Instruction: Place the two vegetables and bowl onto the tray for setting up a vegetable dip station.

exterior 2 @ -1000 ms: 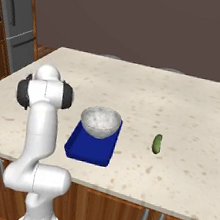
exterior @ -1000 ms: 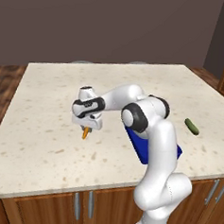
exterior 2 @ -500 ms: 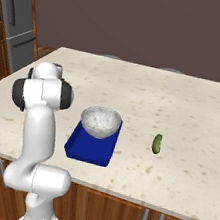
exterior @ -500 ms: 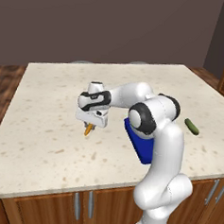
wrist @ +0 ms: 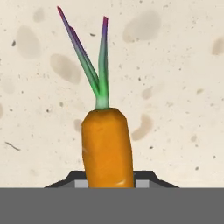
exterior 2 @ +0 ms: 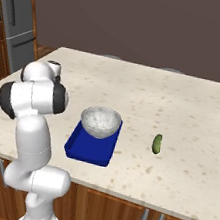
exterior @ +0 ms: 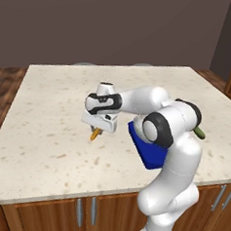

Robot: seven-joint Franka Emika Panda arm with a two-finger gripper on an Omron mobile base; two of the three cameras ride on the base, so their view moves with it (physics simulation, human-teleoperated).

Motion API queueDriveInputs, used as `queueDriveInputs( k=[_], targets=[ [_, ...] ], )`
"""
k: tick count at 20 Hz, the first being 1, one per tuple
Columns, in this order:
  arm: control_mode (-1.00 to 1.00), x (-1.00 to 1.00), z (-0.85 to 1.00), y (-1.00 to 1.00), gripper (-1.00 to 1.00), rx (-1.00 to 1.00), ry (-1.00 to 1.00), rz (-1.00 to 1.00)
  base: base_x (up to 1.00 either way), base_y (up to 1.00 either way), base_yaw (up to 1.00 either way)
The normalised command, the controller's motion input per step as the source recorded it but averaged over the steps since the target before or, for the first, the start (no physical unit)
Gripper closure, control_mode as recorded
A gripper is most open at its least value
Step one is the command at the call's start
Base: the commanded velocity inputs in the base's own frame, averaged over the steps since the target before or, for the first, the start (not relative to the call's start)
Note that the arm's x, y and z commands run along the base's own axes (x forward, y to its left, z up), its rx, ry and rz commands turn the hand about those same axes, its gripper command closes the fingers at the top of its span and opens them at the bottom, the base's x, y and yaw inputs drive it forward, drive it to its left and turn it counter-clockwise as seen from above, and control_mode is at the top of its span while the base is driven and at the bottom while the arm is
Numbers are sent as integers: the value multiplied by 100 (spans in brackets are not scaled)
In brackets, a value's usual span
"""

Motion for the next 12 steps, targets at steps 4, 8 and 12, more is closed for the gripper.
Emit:
queueDriveInputs(
  k=[4,8,12],
  targets=[
    [-100,-40,39,-17,100,3,0,0,0,0,0],
    [-100,-40,34,-19,100,0,0,0,0,0,0],
    [-100,-44,30,-22,100,0,0,0,0,0,0]
  ],
)
